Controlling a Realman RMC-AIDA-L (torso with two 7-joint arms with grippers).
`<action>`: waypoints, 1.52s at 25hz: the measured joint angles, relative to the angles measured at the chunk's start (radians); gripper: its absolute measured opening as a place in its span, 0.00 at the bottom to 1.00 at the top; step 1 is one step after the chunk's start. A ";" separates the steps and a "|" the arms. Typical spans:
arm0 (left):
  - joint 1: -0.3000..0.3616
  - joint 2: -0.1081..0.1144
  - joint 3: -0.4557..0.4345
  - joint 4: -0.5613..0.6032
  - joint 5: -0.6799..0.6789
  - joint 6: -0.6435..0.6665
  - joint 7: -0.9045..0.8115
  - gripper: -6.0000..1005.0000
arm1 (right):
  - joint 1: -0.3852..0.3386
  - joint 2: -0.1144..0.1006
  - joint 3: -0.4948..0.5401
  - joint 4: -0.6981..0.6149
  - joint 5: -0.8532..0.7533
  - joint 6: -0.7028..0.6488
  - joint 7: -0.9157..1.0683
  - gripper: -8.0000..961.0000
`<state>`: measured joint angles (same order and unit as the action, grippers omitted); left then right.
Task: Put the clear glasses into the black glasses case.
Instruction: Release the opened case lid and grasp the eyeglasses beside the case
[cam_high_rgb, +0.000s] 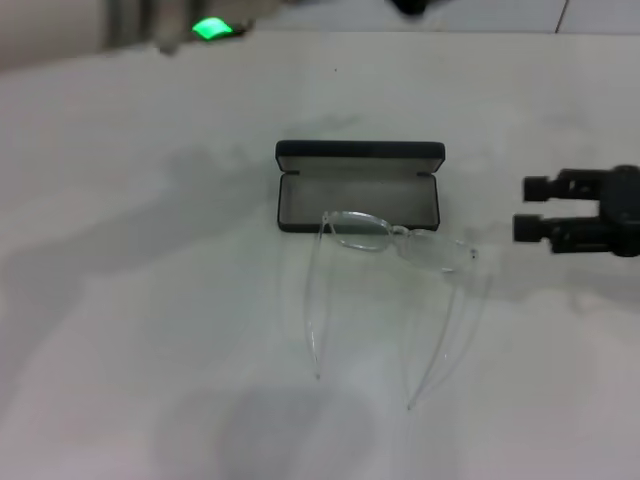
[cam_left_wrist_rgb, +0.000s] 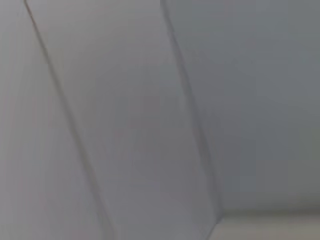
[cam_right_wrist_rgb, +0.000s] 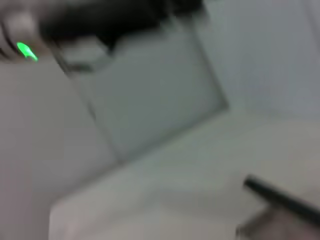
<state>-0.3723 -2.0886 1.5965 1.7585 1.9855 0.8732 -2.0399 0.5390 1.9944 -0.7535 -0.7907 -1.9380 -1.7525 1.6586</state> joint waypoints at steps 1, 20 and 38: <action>0.017 0.000 -0.052 -0.013 -0.136 0.053 0.071 0.49 | 0.016 0.001 -0.024 -0.034 -0.026 0.001 0.050 0.77; 0.142 -0.002 -0.303 -0.312 -0.680 0.549 0.442 0.19 | 0.534 0.025 -0.346 -0.022 -0.547 0.163 0.544 0.76; 0.124 0.006 -0.374 -0.435 -0.685 0.678 0.477 0.19 | 0.597 0.033 -0.621 0.175 -0.416 0.392 0.535 0.76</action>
<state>-0.2480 -2.0831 1.2223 1.3233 1.3008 1.5515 -1.5629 1.1358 2.0278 -1.3743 -0.6160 -2.3540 -1.3606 2.1938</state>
